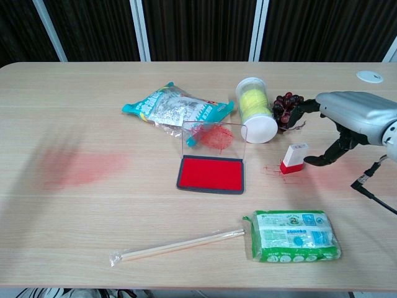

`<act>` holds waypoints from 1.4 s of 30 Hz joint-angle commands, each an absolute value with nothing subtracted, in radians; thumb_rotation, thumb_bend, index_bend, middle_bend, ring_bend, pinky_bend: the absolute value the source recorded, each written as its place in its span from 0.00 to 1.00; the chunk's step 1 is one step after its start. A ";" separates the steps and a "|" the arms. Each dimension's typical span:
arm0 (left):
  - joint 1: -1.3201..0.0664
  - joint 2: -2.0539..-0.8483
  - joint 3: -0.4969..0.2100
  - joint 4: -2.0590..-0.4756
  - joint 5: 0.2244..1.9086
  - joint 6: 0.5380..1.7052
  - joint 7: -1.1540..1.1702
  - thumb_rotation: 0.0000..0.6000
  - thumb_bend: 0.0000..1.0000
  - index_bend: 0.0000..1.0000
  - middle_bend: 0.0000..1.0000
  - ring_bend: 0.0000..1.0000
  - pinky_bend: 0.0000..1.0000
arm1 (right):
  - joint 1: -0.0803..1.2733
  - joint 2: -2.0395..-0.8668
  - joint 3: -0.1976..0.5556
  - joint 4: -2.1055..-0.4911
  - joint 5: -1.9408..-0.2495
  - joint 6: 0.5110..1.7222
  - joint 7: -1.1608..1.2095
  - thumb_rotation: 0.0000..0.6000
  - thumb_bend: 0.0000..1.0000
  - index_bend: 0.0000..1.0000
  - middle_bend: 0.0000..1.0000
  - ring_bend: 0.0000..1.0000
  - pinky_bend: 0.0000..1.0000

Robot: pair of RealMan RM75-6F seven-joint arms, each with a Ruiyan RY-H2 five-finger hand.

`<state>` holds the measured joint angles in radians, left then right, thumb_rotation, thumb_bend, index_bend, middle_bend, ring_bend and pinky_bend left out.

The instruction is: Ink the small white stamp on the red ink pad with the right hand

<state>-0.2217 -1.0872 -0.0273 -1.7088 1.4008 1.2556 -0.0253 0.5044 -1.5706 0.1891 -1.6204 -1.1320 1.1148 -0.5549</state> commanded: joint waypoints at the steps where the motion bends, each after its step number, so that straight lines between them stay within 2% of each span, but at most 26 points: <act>1: -0.222 -1.087 -0.027 -1.710 1.401 1.255 -0.027 1.00 0.04 0.00 0.00 0.00 0.00 | 0.508 -1.572 0.187 -1.618 -1.129 1.117 -0.558 1.00 0.32 0.33 0.23 0.17 0.23; 5: -0.225 -1.089 -0.027 -1.708 1.403 1.251 -0.027 1.00 0.04 0.00 0.00 0.00 0.00 | 0.512 -1.572 0.183 -1.619 -1.116 1.118 -0.562 1.00 0.32 0.32 0.20 0.16 0.23; 29: -0.220 -1.086 -0.027 -1.710 1.398 1.260 -0.030 1.00 0.04 0.00 0.00 0.00 0.00 | 0.542 -1.576 0.175 -1.610 -1.060 1.124 -0.571 1.00 0.32 0.30 0.21 0.16 0.23; 42: -0.223 -1.086 -0.029 -1.710 1.393 1.252 -0.031 1.00 0.04 0.00 0.00 0.00 0.00 | 0.565 -1.603 0.170 -1.557 -1.023 1.102 -0.568 1.00 0.36 0.31 0.25 0.20 0.25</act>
<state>-0.2229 -1.0857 -0.0285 -1.7100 1.3929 1.2520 -0.0310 0.5629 -1.6011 0.1707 -1.5594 -1.0250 1.1039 -0.5681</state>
